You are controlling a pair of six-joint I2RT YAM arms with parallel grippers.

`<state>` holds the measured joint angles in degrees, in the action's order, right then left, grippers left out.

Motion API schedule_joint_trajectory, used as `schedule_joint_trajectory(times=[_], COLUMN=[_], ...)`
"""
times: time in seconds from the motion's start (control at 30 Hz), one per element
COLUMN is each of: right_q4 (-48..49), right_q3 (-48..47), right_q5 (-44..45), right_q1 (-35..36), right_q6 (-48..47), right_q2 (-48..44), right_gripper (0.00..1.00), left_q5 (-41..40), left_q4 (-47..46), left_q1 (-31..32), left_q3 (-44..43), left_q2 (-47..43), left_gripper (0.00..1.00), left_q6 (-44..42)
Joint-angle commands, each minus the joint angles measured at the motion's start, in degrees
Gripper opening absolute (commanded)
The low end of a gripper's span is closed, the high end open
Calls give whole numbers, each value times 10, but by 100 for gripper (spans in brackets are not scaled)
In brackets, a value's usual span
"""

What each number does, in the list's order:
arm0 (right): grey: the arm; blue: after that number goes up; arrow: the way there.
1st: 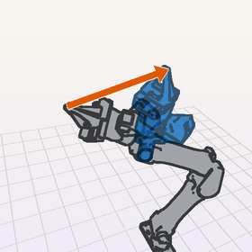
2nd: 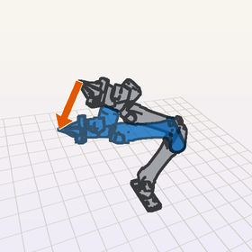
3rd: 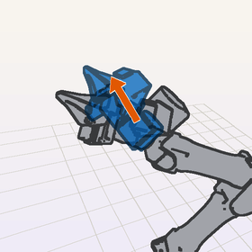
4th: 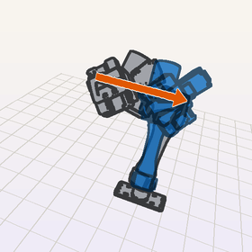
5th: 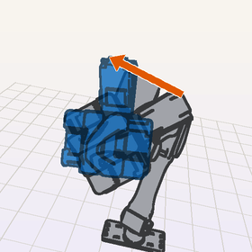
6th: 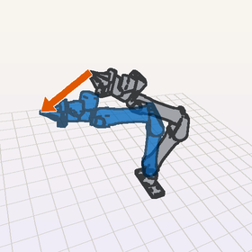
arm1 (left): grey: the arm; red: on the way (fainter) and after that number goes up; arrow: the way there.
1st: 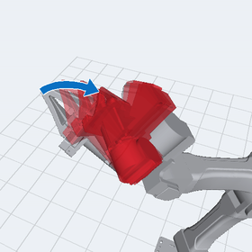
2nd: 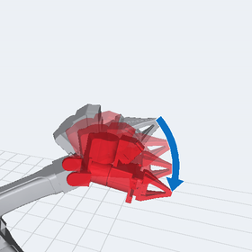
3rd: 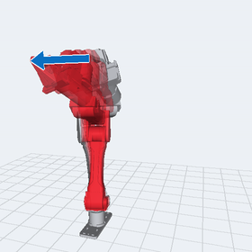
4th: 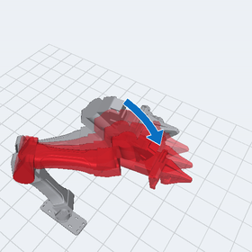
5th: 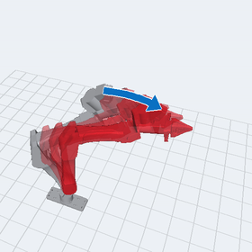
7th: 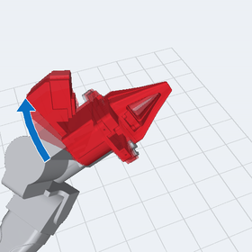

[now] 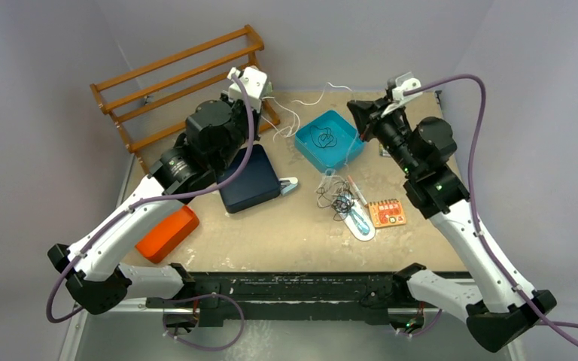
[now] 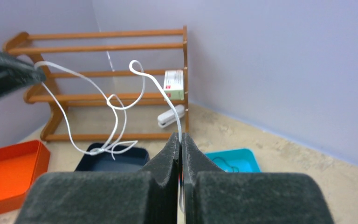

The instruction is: Untangle the cables

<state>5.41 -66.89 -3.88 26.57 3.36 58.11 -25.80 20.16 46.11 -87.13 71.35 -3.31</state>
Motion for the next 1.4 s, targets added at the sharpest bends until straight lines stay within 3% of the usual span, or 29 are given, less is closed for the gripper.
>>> schedule_joint_trajectory(times=[0.0,0.43,0.83,1.2,1.37], right_q4=[3,-4,-5,60,78], right_q3=[-57,-155,-174,-150,-153], right_q5=[32,34,-169,-218,-236], right_q1=[-1,-1,0,29,46], right_q6=[-31,-53,-11,26,32], right_q2=[-1,22,127,223,254], right_gripper=[0,0,0,0,0], left_q5=[15,29,101,100,55], left_q4=[-43,-58,-65,-139,-160], left_q1=[-3,-3,-106,-162,-171], left_q3=[15,55,106,245,283], left_q2=[-6,-3,0,-7,-7], left_gripper=[0,0,0,0,0], left_q6=[24,48,159,261,274])
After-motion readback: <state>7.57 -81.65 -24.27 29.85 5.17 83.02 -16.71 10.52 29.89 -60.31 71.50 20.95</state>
